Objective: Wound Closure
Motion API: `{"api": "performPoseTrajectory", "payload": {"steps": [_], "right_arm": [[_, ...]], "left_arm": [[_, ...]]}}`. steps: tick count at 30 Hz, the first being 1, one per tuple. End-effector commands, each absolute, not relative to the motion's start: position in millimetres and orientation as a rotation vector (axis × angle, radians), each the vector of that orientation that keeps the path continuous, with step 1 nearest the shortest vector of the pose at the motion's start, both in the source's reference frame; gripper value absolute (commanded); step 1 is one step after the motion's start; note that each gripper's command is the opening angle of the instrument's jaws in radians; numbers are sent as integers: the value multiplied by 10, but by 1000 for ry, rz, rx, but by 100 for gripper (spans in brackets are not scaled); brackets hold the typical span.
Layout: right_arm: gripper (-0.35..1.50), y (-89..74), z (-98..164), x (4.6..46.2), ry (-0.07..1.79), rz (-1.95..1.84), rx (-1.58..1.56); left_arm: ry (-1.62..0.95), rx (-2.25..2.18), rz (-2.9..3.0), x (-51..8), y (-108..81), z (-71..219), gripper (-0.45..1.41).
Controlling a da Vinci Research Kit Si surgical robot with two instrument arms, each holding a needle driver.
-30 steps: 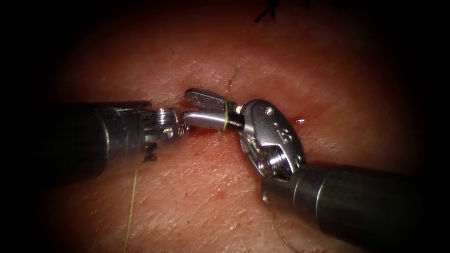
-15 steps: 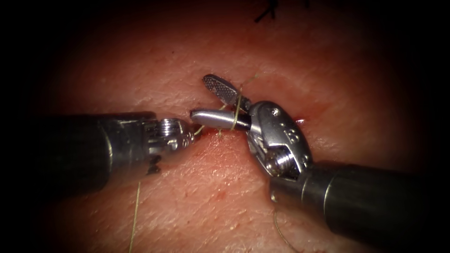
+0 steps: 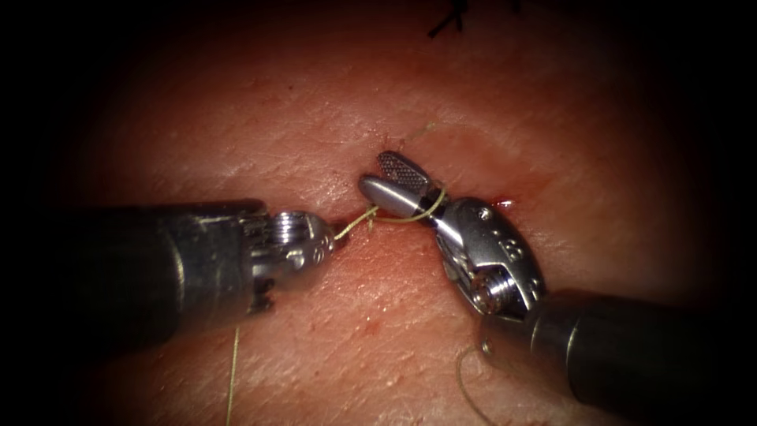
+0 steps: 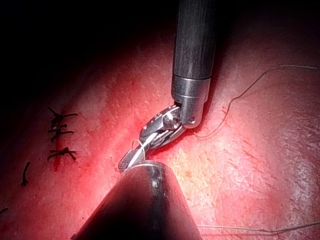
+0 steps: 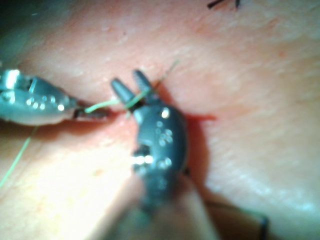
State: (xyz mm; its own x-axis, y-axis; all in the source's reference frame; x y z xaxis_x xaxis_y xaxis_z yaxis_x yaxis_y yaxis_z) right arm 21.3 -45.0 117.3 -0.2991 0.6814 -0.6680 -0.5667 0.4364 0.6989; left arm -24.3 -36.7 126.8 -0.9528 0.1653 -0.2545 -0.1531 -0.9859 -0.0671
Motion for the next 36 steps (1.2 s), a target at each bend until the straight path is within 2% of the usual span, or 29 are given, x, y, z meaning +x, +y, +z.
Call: {"api": "performPoseTrajectory", "payload": {"steps": [1,5,7,9,17,24,31,36], "right_arm": [[25,-452,1186,216,1403,1260,101],[32,-451,1199,213,1365,1317,86],[62,-450,1204,212,1347,1336,73],[77,-447,1207,212,1333,1355,65],[87,-440,1204,209,1305,1394,16],[89,-445,1200,210,1280,1402,24],[84,-451,1202,213,1205,1365,77],[74,-456,1208,213,1159,1367,169]], "left_arm": [[-81,-382,2962,-250,-366,1267,-45],[-114,-360,2975,-257,-369,1251,-45],[-129,-345,2987,-259,-370,1247,-45],[-130,-345,2986,-261,-369,1246,-45],[-133,-336,2992,-255,-349,1269,-45],[-128,-325,2993,-255,-334,1290,-45],[-137,-315,2998,-254,-329,1298,-45],[-142,-312,2999,-253,-328,1297,-45]]}}
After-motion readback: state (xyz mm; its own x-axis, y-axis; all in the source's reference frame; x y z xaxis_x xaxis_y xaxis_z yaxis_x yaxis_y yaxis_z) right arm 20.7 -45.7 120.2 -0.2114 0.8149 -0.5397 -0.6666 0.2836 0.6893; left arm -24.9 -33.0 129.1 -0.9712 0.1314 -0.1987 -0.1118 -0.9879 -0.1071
